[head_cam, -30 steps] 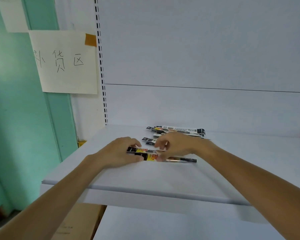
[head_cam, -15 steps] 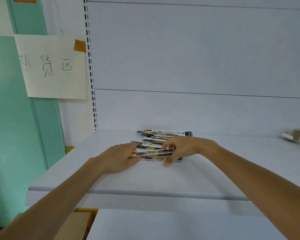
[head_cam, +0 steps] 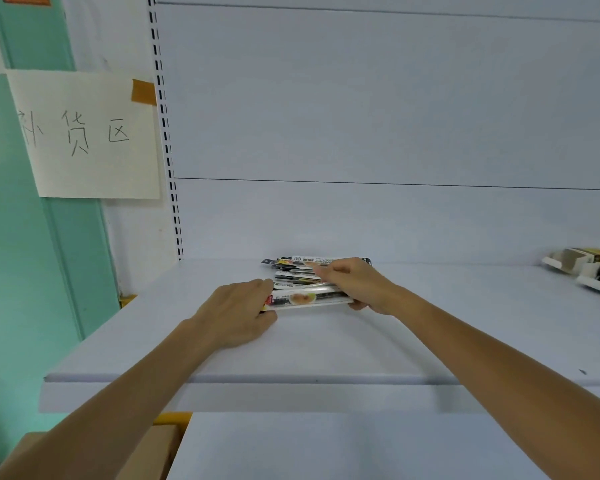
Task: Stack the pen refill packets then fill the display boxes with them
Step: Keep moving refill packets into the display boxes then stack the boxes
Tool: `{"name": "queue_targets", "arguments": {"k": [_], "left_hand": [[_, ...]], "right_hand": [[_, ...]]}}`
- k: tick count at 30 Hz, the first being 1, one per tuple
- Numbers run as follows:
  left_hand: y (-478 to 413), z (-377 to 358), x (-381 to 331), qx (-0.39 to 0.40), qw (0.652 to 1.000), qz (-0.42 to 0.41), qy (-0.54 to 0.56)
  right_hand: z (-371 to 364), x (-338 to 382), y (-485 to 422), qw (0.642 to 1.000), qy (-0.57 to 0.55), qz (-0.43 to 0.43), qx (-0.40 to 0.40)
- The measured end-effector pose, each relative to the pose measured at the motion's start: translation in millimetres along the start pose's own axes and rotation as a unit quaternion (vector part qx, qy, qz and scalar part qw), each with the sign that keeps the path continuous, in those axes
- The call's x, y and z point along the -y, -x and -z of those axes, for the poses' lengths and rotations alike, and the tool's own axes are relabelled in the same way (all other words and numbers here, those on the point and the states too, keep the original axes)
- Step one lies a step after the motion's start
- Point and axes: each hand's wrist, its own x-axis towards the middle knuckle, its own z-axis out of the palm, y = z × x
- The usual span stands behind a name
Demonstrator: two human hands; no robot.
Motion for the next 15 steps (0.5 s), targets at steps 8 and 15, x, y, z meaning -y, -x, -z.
{"name": "queue_targets", "arguments": {"k": [8,15], "left_hand": [[0.0,-5.4,-1.8,0.021,0.999,-0.011,0.040],[-0.9,-2.8,-14.5,0.022,0.999,0.019,0.021]], "right_hand": [[-10.6,0.7,0.5,0.999,0.031,-0.020,0.012],[-11.8,-11.4,1.7,0.987,0.109,0.044,-0.106]]}}
